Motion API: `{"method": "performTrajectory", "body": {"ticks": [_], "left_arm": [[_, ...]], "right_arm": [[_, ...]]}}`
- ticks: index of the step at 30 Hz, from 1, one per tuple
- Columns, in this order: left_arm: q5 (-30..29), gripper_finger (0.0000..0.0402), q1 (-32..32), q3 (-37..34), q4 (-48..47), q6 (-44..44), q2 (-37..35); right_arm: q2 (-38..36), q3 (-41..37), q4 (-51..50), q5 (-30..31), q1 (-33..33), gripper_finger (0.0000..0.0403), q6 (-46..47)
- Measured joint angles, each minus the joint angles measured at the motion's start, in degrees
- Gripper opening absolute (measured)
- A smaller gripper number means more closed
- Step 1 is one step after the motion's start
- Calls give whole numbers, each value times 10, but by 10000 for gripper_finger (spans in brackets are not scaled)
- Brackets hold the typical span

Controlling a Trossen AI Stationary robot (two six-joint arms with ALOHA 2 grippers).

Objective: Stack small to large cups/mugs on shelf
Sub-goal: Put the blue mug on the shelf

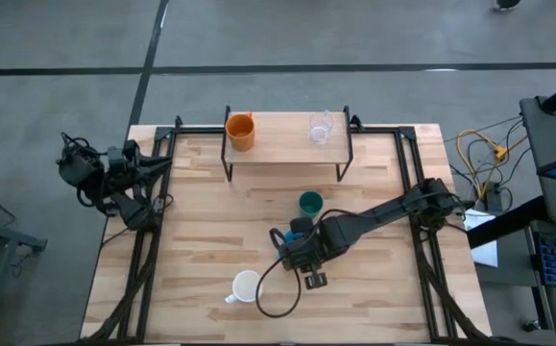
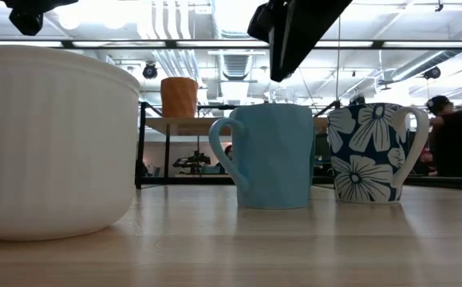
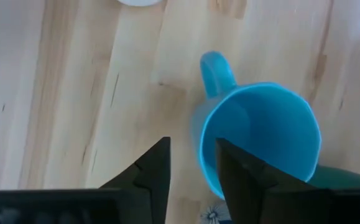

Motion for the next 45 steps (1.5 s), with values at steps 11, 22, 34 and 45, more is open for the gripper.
{"method": "performTrajectory", "body": {"ticks": [11,22,34,45], "left_arm": [[-1,43,0,0,0,-1,0],[-1,43,0,0,0,-2,0],[-1,43,0,-5,0,-2,0],[0,43,0,-26,1,-27,0]], "right_arm": [[0,-47,48,-8,-4,113,3],[0,-91,93,-16,-32,93,5],[0,-98,93,-14,-36,15,5],[0,-22,38,0,-36,10,11]]}}
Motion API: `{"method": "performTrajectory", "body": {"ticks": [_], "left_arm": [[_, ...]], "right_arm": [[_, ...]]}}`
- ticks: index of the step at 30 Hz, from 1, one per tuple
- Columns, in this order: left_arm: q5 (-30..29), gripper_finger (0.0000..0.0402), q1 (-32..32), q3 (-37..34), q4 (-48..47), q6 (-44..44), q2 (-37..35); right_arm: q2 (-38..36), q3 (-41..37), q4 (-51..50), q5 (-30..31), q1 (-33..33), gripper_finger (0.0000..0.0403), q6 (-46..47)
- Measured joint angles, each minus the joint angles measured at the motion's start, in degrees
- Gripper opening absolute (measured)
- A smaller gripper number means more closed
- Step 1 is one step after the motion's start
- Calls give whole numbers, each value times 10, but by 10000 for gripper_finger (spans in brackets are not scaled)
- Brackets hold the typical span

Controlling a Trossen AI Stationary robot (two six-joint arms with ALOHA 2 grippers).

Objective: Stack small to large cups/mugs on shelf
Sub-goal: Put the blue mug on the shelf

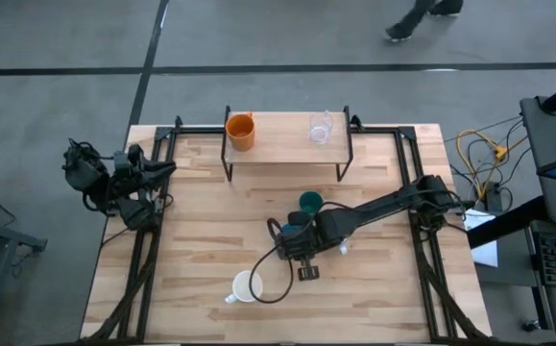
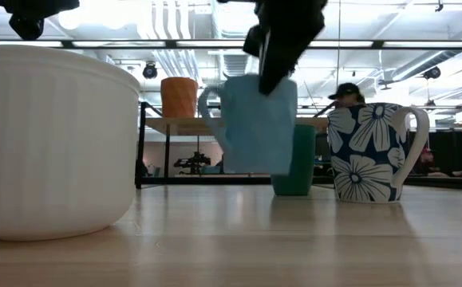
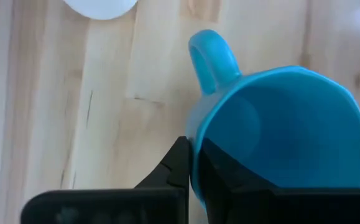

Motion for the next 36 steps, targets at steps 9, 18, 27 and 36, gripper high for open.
{"method": "performTrajectory", "body": {"ticks": [9,18,27,36], "left_arm": [[0,43,0,2,4,-4,0],[0,43,0,2,14,-5,0],[1,43,0,1,19,-4,0],[0,43,0,0,19,-5,0]], "right_arm": [[0,159,-173,60,1,9,-26],[0,300,-321,96,-36,9,-52],[-1,338,-341,107,-118,9,-130],[-1,337,-310,98,-199,9,-205]]}}
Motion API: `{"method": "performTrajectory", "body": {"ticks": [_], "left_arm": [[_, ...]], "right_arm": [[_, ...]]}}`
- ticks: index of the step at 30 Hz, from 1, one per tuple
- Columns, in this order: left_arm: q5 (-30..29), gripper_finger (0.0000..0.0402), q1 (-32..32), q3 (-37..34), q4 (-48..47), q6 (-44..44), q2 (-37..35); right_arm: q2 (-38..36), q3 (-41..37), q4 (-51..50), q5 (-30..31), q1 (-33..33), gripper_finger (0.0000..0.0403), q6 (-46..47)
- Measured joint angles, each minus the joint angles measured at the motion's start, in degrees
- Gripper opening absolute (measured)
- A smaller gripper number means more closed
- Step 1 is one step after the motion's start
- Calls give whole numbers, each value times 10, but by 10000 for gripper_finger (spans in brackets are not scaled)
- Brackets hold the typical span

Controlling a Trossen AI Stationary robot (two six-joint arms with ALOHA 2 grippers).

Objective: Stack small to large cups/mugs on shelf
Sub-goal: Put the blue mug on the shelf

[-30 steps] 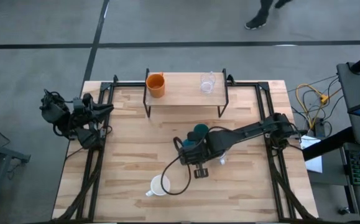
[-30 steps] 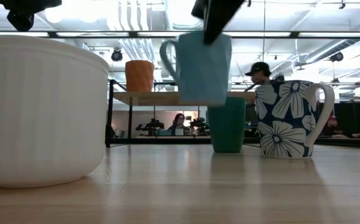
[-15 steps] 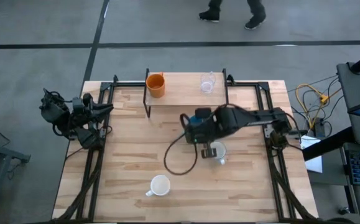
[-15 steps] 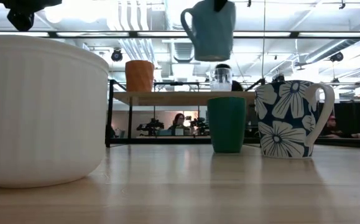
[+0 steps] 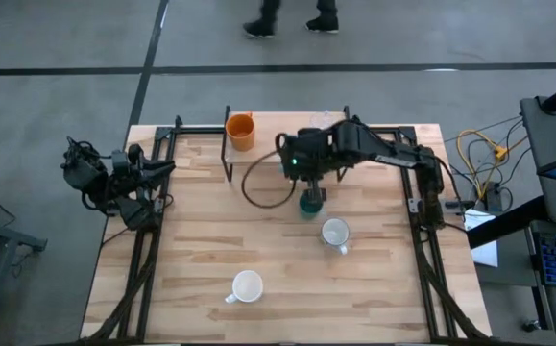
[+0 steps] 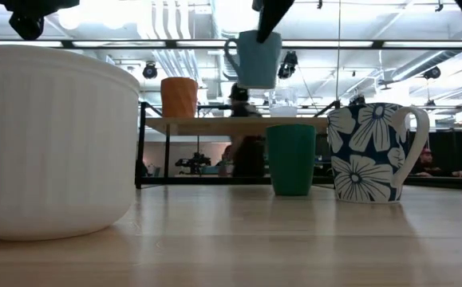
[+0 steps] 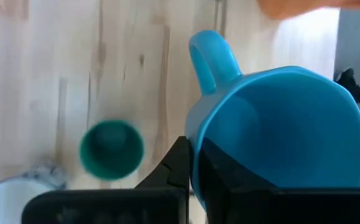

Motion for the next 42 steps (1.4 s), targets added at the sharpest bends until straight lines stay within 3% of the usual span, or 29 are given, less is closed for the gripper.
{"method": "performTrajectory", "body": {"ticks": [6,19,31,42], "left_arm": [[0,43,0,0,0,1,0],[-1,43,0,0,0,-13,0],[-1,43,0,0,0,-13,0],[0,43,0,0,0,-13,0]], "right_arm": [[4,0,66,-44,-39,9,-47],[89,38,52,-70,-77,8,-125],[87,39,66,-75,-117,8,-159],[89,39,82,-123,-166,8,-181]]}}
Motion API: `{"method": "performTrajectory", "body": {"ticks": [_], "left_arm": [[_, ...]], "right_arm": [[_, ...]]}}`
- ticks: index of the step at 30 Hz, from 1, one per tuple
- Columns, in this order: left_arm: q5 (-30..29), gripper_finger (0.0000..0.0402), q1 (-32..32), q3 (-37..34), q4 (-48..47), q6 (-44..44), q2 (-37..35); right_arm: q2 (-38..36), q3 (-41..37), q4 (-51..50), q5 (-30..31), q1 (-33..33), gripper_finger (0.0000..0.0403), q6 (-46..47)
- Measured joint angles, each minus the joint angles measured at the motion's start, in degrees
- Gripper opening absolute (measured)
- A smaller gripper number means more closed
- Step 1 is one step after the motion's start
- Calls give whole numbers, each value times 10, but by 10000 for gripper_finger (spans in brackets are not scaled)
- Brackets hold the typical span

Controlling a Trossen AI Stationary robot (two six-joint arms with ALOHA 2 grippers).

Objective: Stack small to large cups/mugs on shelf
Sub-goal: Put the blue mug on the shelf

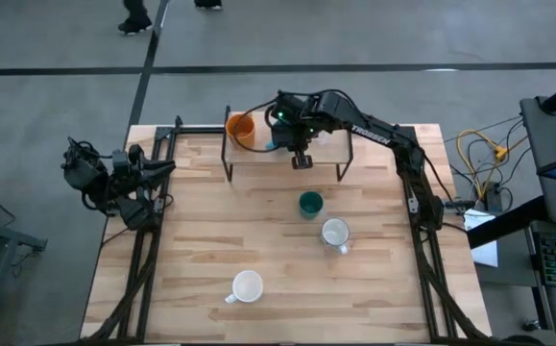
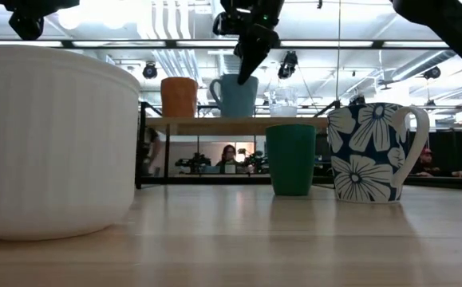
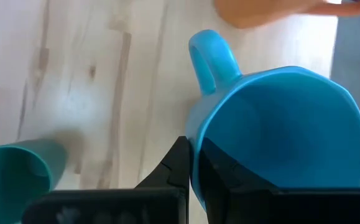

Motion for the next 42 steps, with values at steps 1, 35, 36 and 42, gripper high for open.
{"method": "performTrajectory", "body": {"ticks": [1,35,36,42], "left_arm": [[0,43,0,0,0,0,0],[1,43,0,0,0,-1,0],[1,43,0,0,0,-1,0],[1,43,0,0,0,-1,0]], "right_arm": [[0,0,1,-6,-5,8,-1],[8,0,11,-64,-69,44,0],[8,0,12,-64,-69,45,0],[8,0,28,-42,-63,46,-11]]}}
